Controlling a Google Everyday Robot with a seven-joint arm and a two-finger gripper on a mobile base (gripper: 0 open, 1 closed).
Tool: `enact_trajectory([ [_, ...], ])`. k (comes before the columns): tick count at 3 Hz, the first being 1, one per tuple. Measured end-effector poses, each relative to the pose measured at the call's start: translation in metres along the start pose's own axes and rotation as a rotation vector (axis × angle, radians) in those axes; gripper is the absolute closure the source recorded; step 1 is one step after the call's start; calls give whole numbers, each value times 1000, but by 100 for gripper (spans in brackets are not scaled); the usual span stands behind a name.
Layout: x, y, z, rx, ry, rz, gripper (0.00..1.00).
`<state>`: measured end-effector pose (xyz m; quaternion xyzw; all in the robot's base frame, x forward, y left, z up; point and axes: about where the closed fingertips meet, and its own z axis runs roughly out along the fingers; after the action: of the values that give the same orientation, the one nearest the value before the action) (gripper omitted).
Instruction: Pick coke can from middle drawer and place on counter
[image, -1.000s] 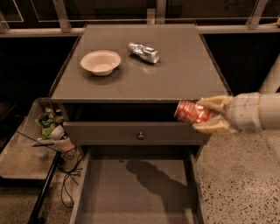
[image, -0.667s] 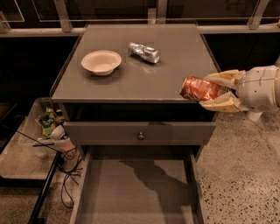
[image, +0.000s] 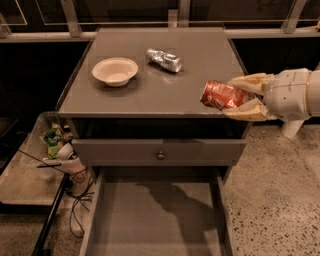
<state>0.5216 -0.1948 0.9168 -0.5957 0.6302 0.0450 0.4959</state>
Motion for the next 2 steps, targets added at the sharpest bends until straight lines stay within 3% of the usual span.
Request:
enact_trajectory([
  [2,-12,-72,34,56,9,-39,100],
])
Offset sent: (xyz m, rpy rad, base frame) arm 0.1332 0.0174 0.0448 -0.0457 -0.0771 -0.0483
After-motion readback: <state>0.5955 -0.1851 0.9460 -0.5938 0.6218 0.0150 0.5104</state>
